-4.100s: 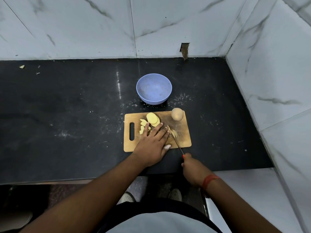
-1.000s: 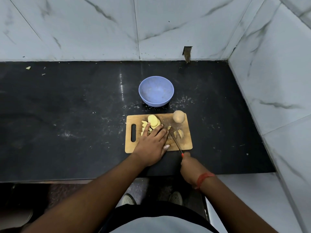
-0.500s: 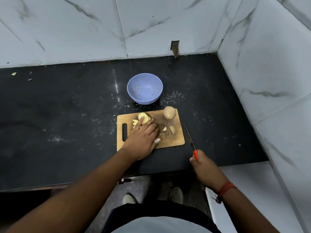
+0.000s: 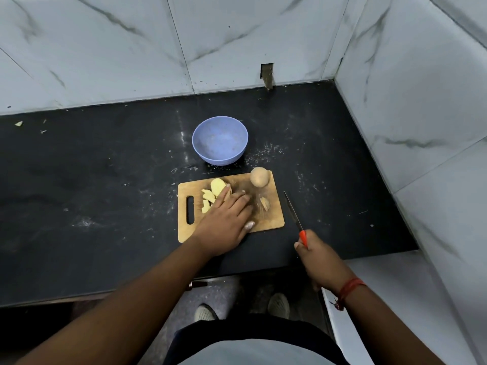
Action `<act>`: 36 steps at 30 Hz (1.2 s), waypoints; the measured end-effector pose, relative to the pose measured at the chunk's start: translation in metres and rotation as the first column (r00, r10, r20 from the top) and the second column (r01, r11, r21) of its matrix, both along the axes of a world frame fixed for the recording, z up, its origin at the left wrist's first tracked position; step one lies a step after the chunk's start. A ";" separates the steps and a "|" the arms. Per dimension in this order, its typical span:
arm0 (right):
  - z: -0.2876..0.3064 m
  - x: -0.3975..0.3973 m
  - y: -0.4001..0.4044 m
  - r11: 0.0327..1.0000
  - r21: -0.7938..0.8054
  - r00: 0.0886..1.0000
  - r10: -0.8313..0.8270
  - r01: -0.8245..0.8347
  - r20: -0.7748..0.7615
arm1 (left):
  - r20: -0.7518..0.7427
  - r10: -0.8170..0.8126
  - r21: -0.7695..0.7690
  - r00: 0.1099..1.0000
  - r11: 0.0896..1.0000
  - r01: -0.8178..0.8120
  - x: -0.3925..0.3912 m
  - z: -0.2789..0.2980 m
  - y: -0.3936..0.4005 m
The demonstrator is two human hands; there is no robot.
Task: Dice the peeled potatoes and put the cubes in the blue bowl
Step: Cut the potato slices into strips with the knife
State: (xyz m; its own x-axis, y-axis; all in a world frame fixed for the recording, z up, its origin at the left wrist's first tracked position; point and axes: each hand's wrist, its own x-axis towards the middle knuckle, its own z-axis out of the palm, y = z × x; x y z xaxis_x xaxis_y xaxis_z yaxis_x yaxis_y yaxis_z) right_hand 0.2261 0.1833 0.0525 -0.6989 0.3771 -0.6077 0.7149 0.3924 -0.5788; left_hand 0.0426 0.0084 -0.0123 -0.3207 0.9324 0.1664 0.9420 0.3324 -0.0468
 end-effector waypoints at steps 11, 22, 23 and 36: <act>0.001 -0.005 -0.001 1.000 -0.004 1.000 0.012 -0.012 -0.002 | 0.097 0.025 -0.050 0.995 0.999 -0.020 0.009 -0.009 0.025; -0.017 -0.017 -0.020 0.973 0.153 0.978 0.150 -0.172 0.144 | 0.194 0.113 -0.073 0.974 0.992 -0.101 0.023 -0.019 0.009; -0.018 -0.019 -0.022 0.970 0.162 0.976 0.159 -0.183 0.151 | 0.192 0.113 -0.076 0.975 0.992 -0.100 0.024 -0.019 0.010; -0.020 -0.038 -0.042 0.955 0.213 0.969 0.171 -0.209 0.181 | 0.194 0.082 -0.055 0.978 0.996 -0.073 0.023 -0.019 0.009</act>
